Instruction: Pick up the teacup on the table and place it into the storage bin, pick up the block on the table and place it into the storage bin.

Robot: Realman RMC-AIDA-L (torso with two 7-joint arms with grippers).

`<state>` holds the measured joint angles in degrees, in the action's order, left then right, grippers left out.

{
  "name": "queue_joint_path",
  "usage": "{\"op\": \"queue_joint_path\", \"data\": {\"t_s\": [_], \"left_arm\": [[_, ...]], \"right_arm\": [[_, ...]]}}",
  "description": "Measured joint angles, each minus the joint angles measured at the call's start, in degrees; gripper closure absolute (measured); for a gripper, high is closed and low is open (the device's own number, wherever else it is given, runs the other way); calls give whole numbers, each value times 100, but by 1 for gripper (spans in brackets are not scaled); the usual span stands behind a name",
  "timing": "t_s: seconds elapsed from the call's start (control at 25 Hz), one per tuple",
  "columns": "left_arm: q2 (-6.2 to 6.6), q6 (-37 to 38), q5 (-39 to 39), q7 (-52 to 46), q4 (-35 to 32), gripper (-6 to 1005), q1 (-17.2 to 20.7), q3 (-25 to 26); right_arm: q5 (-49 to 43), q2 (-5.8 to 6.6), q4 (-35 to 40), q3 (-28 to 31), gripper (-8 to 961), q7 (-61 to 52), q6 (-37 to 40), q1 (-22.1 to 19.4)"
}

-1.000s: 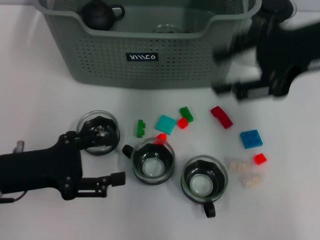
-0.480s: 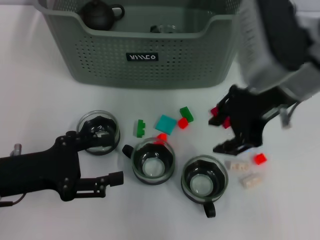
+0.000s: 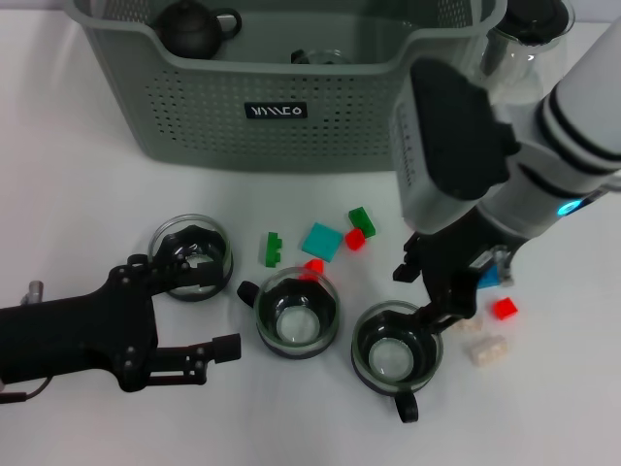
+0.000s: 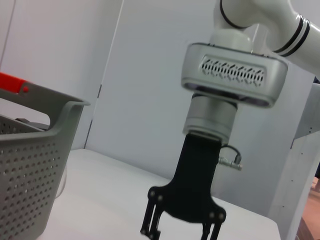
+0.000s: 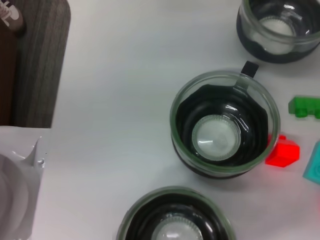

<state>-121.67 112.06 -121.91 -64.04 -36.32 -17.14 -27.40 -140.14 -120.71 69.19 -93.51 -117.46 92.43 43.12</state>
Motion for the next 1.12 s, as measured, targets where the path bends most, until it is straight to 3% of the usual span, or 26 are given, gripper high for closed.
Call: {"op": "queue_joint_path", "data": {"t_s": [0.4,0.72,0.92,1.12], "left_arm": [[-6,-88,1,4,20,163,0,-11],[-6,-102,1,-2,20,164,0,-2],[-5,-129,1,-5,20,165,-7,-5],[-5,-132,1,4,20,166,-7,4]], "right_arm": [[381,-3,-1118,-160,521,-203,-795,307],[387,3,-1317,-156,560,-197,-825,400],[382,16,-1341,-83,758,-209,-814,407],[422,37,-1204,423,876,-159,-541,376]]}}
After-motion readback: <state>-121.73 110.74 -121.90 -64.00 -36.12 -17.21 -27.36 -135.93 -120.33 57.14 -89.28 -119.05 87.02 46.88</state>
